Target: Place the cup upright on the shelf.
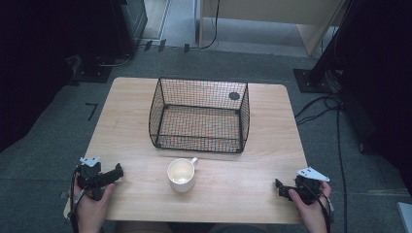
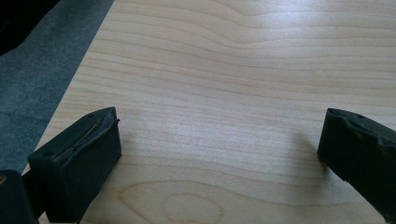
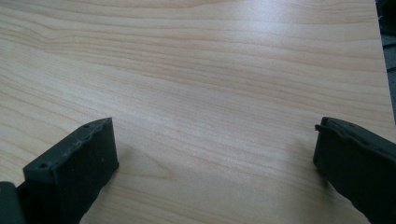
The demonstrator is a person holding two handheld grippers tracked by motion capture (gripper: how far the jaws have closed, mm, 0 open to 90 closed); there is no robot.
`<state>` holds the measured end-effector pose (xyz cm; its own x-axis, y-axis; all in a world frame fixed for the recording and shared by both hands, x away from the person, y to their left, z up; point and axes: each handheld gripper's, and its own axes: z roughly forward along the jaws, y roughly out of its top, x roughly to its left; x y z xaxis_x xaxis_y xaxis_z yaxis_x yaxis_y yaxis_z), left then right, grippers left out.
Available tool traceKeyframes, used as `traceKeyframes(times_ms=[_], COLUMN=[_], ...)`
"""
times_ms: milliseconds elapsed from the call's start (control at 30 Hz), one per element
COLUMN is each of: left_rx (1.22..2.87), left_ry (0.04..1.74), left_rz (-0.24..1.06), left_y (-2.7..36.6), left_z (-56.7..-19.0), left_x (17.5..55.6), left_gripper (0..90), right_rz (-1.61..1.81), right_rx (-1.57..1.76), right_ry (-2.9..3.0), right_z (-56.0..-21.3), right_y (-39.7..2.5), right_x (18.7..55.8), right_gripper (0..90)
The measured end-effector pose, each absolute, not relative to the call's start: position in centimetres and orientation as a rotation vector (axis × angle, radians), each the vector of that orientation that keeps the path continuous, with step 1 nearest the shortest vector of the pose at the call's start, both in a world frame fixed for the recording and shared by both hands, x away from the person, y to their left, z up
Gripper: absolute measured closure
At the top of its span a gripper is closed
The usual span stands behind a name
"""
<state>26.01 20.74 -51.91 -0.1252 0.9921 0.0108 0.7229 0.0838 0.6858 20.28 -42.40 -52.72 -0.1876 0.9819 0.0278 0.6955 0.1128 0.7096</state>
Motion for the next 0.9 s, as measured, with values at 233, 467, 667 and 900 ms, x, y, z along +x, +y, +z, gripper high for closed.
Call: traceKeyframes(times_ms=[233, 467, 667, 900], left_rx=[1.68, 1.679, 1.678, 1.678], left_ry=[1.911, 1.911, 1.911, 1.911], left_rz=[0.77, 0.77, 0.77, 0.77], left_y=[20.6, 20.6, 20.6, 20.6], left_z=[-51.9, -51.9, -51.9, -51.9], left_x=[26.0, 26.0, 26.0, 26.0], left_gripper=[0.0, 0.0, 0.0, 0.0], right_rz=[0.856, 0.912, 0.975, 1.023], right_rx=[1.621, 1.558, 1.489, 1.438], right_ry=[1.949, 1.968, 2.001, 2.028], right_z=[-52.1, -50.2, -48.3, -47.3], right_y=[-42.1, -40.7, -38.1, -35.9], right_x=[20.0, 19.9, 20.5, 21.3], right_gripper=[9.8, 9.9, 9.9, 10.7])
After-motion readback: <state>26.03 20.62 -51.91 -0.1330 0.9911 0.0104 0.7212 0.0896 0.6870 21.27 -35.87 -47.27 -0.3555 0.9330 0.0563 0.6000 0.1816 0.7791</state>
